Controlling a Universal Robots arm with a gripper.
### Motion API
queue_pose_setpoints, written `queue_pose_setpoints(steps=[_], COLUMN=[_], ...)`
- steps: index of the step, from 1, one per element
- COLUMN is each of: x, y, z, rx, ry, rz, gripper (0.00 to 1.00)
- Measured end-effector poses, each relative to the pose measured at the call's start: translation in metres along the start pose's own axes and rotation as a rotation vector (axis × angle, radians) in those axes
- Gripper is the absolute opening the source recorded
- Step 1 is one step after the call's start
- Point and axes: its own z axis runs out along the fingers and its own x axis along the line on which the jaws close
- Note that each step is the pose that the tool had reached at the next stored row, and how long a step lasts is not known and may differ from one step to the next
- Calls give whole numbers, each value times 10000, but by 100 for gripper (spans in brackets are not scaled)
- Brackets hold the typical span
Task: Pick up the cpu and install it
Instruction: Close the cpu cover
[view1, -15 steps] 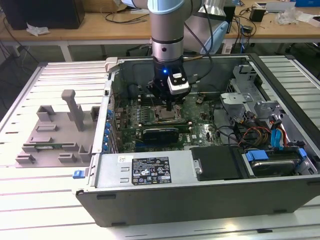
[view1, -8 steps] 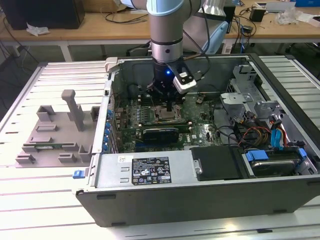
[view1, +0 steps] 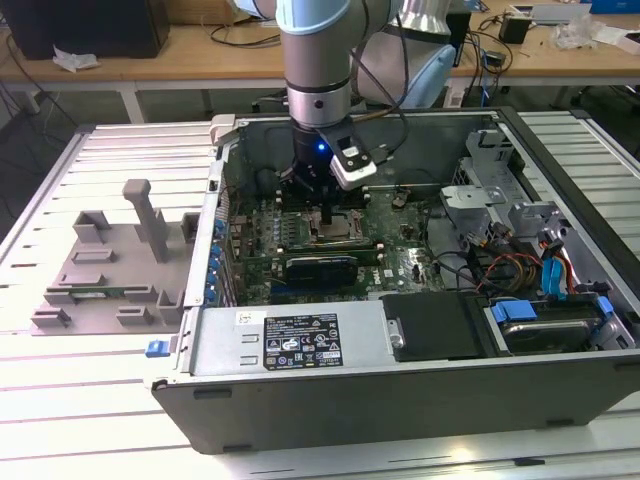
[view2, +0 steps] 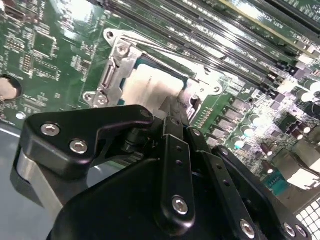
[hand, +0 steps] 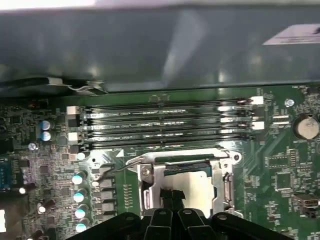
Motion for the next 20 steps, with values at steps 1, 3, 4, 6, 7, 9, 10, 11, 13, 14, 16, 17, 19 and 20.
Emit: queue_pose_setpoints(steps=[1, 3, 4, 6, 7, 9, 10, 11, 13, 14, 16, 17, 19, 20], x=[23, 92, 112, 126, 131, 133, 134, 131, 119, 113, 82, 27, 17, 16], y=[-1, -4, -5, -6, -6, -6, -6, -6, -5, -5, -3, 1, 2, 3], z=[15, 42, 53, 61, 65, 77, 83, 86, 89, 90, 92, 97, 97, 83], rx=[1, 0, 0, 1, 1, -2, -2, -5, -7, -7, -9, -11, -12, -18], ry=[1, -1, 0, 1, 1, 0, -1, 0, -1, -2, -1, -6, -5, -10], rz=[0, 0, -1, 0, -2, -37, -84, -104, -133, -143, -176, -200, -206, -206], gripper=[11, 11, 11, 11, 11, 11, 11, 11, 11, 11, 11, 11, 11, 11])
